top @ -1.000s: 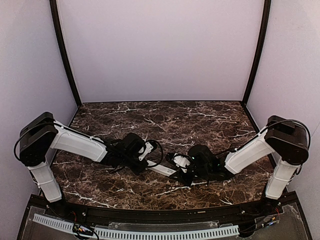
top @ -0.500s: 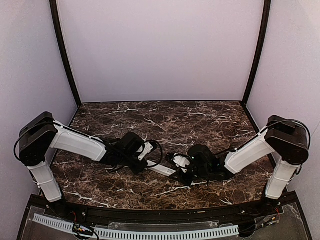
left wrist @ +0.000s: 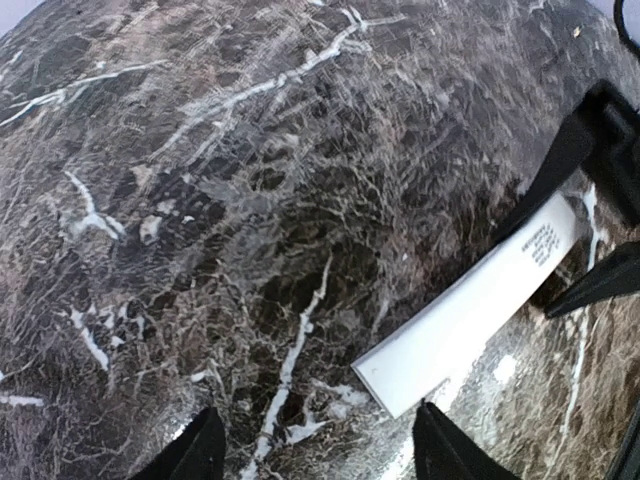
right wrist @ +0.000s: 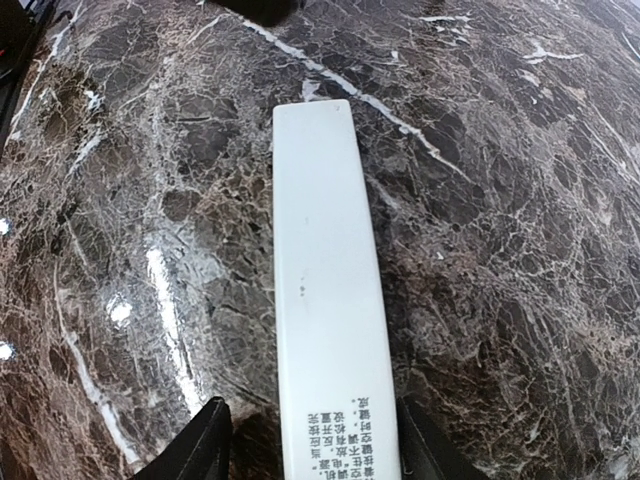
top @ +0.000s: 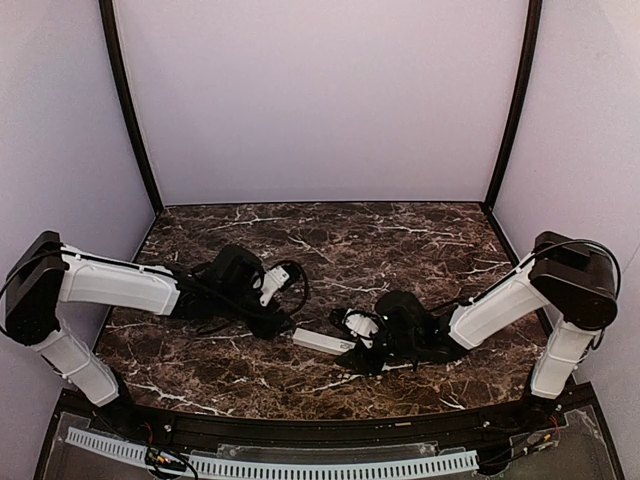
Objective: Load the batteries into the remote control
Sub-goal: Press the battery cover onto the remote control without the battery cover, then pick up the remote control from the center of the board, then pass from the left arm to the right
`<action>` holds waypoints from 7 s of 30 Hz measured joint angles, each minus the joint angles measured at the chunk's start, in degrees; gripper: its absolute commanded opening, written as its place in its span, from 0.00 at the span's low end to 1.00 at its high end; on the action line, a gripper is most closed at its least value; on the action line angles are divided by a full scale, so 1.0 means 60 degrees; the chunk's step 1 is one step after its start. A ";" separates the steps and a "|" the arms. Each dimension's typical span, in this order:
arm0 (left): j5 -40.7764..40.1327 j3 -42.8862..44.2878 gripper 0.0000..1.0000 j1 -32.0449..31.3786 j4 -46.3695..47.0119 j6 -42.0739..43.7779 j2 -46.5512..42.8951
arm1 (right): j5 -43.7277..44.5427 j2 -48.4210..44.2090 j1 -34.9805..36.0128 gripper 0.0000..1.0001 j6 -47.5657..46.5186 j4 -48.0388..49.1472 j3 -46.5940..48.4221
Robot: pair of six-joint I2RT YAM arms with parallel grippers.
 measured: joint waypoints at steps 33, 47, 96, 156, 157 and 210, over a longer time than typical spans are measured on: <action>0.1140 -0.0455 0.44 0.0455 0.0812 0.0310 -0.0350 | -0.1621 -0.3512 -0.1410 0.28 0.5220 -0.2641 -0.1534; -0.0229 -0.0171 0.17 0.0470 -0.0226 -0.0962 0.0404 | -0.1789 -0.2335 -0.1461 0.20 0.6033 -0.2331 -0.1268; -0.2065 0.2149 0.08 -0.1126 -0.2397 0.0084 0.2335 | -0.2036 -0.1268 -0.1486 0.09 0.5774 -0.1920 -0.0543; 0.2652 0.5683 0.47 -0.0849 -0.5431 0.6309 0.4116 | -0.0189 -0.9482 -0.2794 0.99 0.4255 -0.3774 -0.2677; 0.2616 0.5774 0.46 -0.0882 -0.5497 0.6397 0.4218 | -0.0222 -0.9347 -0.2794 0.99 0.4237 -0.3778 -0.2677; 0.7927 0.3242 0.19 -0.0004 0.2011 0.1239 0.0459 | -0.4972 -0.6120 -0.2313 0.44 0.2138 -0.1993 0.1388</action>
